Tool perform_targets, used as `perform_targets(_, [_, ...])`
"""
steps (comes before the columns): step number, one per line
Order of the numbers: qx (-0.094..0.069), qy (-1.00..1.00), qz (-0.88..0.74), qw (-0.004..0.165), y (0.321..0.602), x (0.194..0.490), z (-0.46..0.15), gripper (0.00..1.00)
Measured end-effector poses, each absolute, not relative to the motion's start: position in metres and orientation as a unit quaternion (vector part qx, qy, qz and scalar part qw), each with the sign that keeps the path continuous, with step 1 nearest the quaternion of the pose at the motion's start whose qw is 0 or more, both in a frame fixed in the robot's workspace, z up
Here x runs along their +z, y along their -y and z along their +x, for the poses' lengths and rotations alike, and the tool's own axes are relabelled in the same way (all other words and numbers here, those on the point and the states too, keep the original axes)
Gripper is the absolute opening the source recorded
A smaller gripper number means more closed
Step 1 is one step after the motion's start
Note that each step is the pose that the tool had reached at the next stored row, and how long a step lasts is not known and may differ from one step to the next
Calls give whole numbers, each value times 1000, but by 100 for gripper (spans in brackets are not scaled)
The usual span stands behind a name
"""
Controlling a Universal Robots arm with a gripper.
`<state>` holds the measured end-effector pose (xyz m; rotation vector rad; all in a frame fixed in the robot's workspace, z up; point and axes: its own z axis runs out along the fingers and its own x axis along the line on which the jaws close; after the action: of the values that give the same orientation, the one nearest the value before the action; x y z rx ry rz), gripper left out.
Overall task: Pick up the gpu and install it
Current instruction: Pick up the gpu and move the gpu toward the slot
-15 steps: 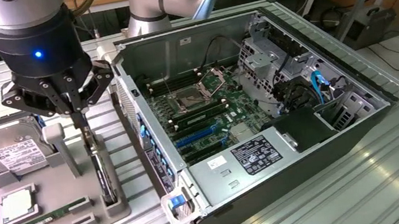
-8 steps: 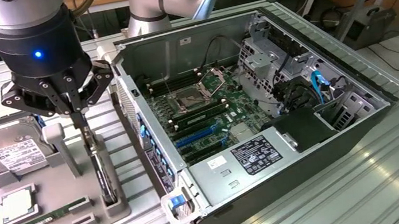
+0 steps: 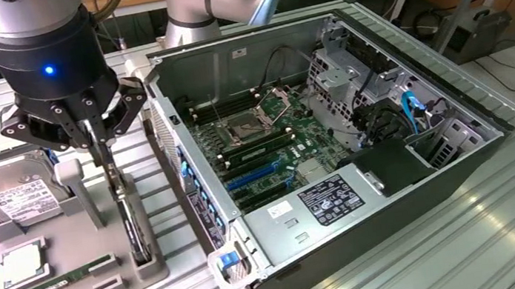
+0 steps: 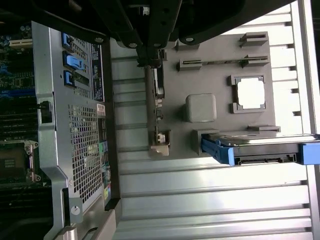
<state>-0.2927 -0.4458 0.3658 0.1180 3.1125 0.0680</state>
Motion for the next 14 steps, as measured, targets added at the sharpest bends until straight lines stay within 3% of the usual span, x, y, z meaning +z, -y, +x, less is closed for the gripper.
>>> perform_targets(4, [22,-999,38,13,446,366,-293,36])
perform_targets(5, [22,-999,38,13,446,365,-293,36])
perform_targets(6, [22,-999,38,13,446,364,-293,42])
perform_targets(14, [22,-999,38,13,451,341,-293,42])
